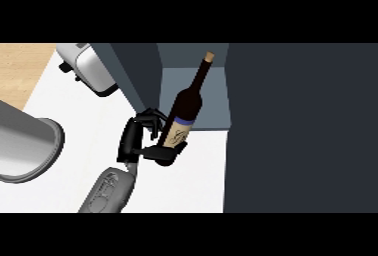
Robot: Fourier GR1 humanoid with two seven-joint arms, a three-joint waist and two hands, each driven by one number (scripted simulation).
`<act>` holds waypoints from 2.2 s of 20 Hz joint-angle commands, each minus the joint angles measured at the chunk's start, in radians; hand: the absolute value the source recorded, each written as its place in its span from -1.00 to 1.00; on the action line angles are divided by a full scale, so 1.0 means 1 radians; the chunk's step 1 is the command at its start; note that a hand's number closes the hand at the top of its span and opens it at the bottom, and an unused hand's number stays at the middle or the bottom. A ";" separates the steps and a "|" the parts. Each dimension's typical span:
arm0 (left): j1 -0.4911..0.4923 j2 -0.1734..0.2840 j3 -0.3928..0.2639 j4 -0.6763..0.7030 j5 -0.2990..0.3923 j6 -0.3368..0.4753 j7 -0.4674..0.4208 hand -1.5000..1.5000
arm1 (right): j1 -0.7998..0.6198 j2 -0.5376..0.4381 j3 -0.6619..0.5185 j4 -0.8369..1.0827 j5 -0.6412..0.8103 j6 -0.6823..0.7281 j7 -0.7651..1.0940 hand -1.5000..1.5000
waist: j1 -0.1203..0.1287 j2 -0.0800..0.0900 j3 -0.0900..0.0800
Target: Pick up the wine, place it into the cabinet and close the cabinet
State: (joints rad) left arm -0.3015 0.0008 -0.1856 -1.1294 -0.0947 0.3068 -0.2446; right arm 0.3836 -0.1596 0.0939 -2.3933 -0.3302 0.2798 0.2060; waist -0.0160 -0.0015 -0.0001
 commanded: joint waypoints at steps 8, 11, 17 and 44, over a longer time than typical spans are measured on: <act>-0.213 -0.001 -0.218 0.065 0.125 0.239 0.166 1.00 | 0.074 -0.039 -0.119 -0.089 -0.158 0.076 -0.018 -1.00 | -0.007 0.001 0.000; -0.282 -0.001 -0.228 0.168 0.188 0.272 0.134 1.00 | 0.112 0.020 -0.034 -0.130 -0.052 0.044 -0.008 -1.00 | -0.011 0.002 0.000; -0.393 -0.001 -0.247 0.346 0.242 0.325 0.121 1.00 | 0.147 0.002 -0.062 -0.150 -0.123 0.081 -0.009 -1.00 | -0.029 0.004 0.000; -0.618 -0.001 -0.157 0.862 0.439 0.395 -0.094 1.00 | 0.050 -0.022 -0.105 -0.053 -0.190 0.102 -0.007 -1.00 | -0.075 0.026 -0.002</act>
State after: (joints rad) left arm -0.9157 0.0002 -0.3764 -0.3005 0.3159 0.6954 -0.2770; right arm 0.4011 -0.1755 0.0110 -2.3682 -0.4059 0.3855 0.1665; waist -0.0794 0.0205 -0.0025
